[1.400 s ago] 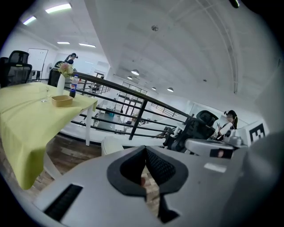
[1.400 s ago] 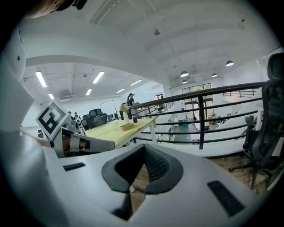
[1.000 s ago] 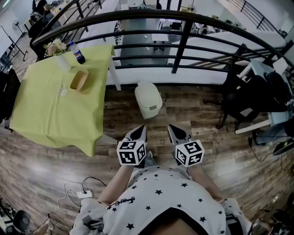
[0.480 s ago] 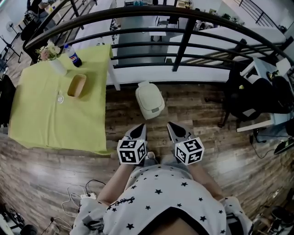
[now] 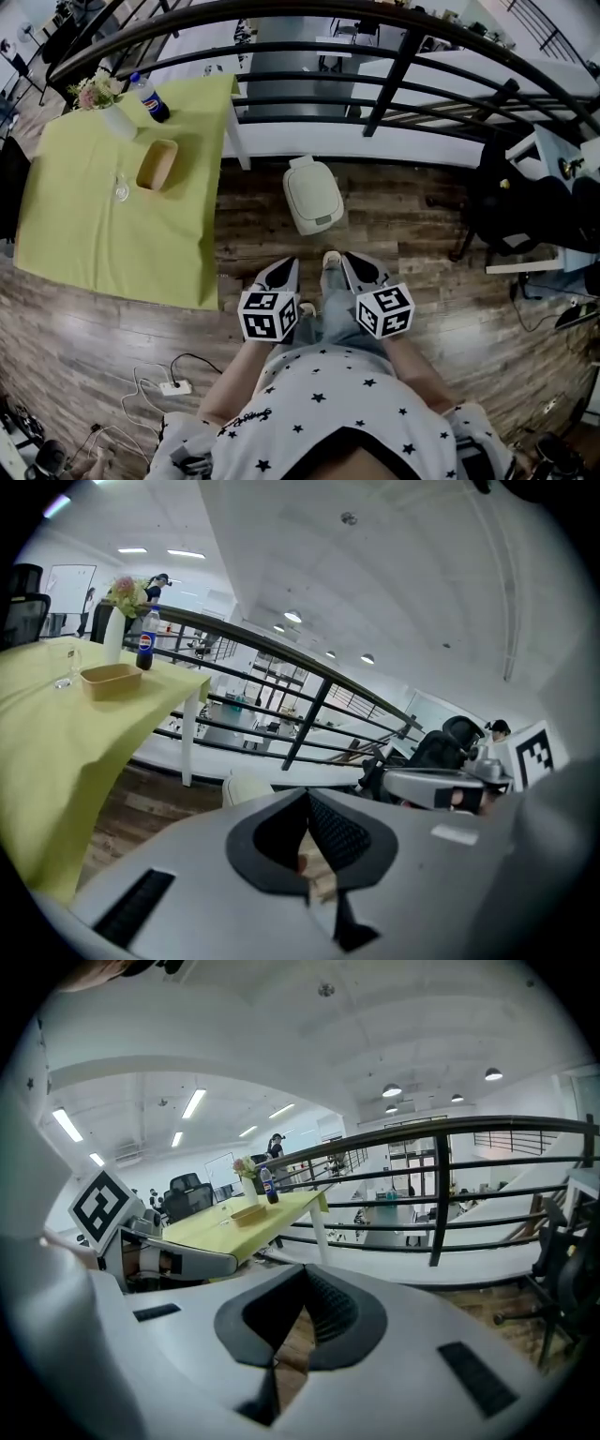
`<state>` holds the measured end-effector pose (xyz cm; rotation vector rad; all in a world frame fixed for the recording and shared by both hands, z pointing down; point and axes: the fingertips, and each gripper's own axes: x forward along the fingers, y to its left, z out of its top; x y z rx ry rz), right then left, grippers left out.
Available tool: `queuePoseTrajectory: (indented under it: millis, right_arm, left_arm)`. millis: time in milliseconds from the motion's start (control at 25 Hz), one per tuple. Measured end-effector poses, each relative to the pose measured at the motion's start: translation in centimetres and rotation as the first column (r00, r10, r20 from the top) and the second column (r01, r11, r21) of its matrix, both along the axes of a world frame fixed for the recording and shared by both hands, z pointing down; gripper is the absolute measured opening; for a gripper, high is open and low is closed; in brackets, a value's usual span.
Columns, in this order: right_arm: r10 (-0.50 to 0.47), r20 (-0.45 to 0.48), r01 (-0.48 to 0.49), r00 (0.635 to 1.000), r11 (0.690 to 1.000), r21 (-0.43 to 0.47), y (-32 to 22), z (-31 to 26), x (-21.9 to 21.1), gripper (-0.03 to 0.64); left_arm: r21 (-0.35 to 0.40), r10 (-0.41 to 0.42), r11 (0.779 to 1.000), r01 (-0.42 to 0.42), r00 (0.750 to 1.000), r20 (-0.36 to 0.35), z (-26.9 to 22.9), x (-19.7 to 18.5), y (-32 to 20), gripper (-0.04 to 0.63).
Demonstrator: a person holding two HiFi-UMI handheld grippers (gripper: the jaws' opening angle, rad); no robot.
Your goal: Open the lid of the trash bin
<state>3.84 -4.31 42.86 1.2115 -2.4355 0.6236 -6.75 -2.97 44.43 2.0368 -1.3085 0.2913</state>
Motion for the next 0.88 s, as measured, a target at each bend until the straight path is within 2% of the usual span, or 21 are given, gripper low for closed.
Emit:
queuePoseTrajectory:
  millis: [400,880]
  right_arm:
    - [-0.056,-0.026,0.054,0.998,0.997,-0.059,-5.3,4.6,-0.1,-0.006]
    - [-0.095,-0.051,0.086,0.994,0.983,-0.159,-10.3,12.2,0.5,-0.007]
  left_arm:
    - [-0.094,-0.034,0.995,0.037,0.999,0.029,4.9,-0.5,-3.1,0.012]
    - [-0.183,-0.052,0.981,0.059,0.998,0.041,10.1,1.4,-7.7,0.012]
